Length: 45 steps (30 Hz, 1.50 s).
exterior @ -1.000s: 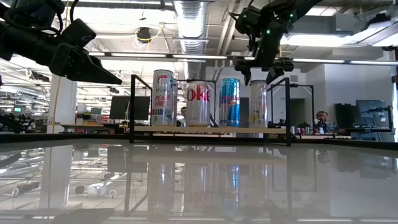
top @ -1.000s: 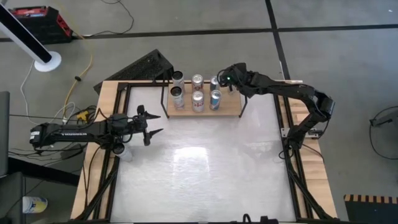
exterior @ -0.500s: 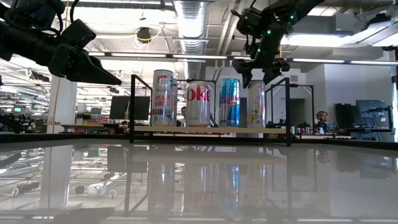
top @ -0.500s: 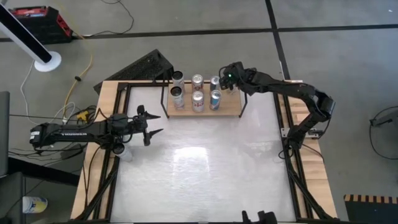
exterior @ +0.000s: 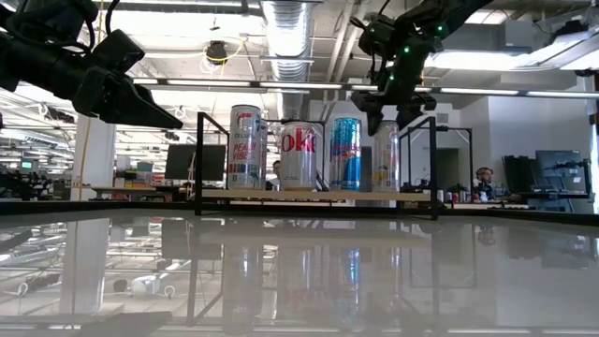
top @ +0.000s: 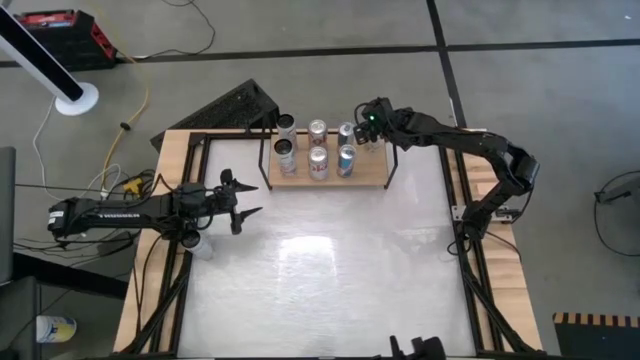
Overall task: Place canned beverage on shelf
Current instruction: Put the right white-yellow soda can on the shelf
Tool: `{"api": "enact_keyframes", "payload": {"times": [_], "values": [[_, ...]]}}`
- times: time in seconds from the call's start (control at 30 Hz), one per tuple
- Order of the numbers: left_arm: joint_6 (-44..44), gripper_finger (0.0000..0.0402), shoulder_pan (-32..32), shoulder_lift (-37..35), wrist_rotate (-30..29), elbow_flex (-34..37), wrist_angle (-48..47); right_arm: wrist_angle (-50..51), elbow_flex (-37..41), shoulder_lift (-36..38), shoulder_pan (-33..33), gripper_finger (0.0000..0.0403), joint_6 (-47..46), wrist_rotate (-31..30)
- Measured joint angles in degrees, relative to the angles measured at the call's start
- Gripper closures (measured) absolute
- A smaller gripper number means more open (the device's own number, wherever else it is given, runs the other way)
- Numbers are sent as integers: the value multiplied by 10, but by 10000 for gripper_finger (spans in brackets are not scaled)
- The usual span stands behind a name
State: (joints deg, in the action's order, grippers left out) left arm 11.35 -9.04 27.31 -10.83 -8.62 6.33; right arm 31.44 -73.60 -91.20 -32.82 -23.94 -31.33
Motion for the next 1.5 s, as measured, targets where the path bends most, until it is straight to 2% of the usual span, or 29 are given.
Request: {"api": "enact_keyframes", "payload": {"times": [0.17, 0.43, 0.63, 0.8, 1.5], "values": [[0, 127, 0, 0, 0, 0, 0, 4, 0, 0, 2, 115, -28, -2], [0, 127, 0, 0, 0, 0, 0, 21, 0, 1, 27, 114, -120, -54], [0, 127, 0, 0, 0, 0, 0, 21, 0, 0, 37, 114, -158, -75], [-1, 127, 0, 0, 0, 0, 0, 26, 0, 0, 37, 114, -185, -114], [-2, 127, 0, 0, 0, 0, 1, 57, 0, 0, 37, 107, -206, -107]]}}
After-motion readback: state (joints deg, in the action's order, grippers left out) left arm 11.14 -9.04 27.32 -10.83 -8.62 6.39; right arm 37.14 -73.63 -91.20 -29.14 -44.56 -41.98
